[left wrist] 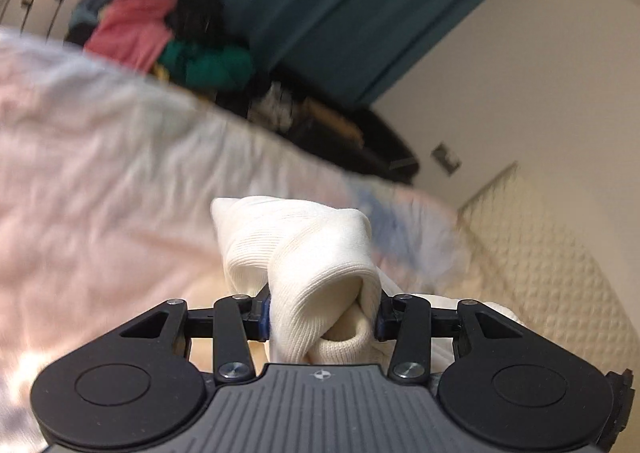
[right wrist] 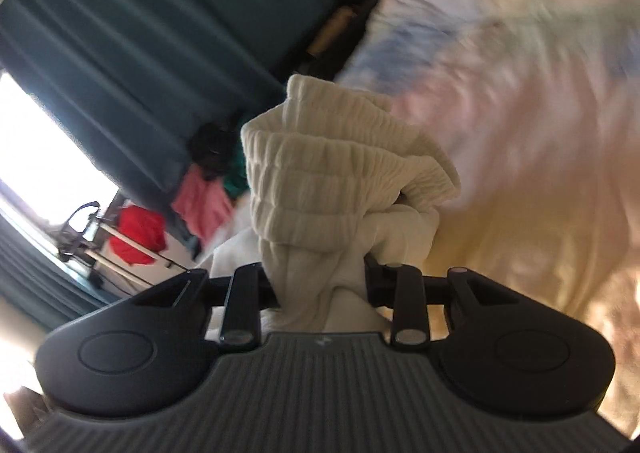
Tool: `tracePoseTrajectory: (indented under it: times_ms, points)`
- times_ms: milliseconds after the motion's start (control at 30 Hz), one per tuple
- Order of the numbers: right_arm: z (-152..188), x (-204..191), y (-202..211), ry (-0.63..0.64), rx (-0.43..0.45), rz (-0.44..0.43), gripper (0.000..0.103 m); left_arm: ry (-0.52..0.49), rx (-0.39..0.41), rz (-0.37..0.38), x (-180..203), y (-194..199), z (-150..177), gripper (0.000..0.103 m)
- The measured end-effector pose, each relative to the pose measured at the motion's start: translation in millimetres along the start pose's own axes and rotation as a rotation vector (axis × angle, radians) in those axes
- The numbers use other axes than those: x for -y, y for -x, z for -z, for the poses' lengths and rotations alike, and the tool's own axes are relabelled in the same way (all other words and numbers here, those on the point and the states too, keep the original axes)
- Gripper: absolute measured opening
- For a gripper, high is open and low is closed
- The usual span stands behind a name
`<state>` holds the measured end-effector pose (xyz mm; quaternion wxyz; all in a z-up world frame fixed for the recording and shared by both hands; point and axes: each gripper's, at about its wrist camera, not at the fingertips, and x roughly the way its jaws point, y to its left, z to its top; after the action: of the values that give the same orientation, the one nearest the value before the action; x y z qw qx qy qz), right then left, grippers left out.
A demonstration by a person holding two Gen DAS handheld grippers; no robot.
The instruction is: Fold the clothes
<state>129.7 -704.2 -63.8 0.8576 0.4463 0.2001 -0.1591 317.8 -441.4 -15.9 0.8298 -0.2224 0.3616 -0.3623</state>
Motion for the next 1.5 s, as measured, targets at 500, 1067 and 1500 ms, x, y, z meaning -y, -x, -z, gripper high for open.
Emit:
tracePoseTrajectory:
  times_ms: [500,1067,1500]
  points:
    - [86.1,46.9,34.1,-0.074,-0.131,0.140,0.048,-0.250,-0.123,-0.172,-30.9,36.2,39.5,0.066]
    - [71.8,-100.8,264.3,0.334,0.102,0.146,0.087,-0.565,0.112,-0.227,150.8,297.6,60.4,0.103]
    - [176.0,-137.2,356.0,0.571,0.226,0.041,0.087,-0.548,0.194,-0.259,153.7,415.5,146.3,0.103]
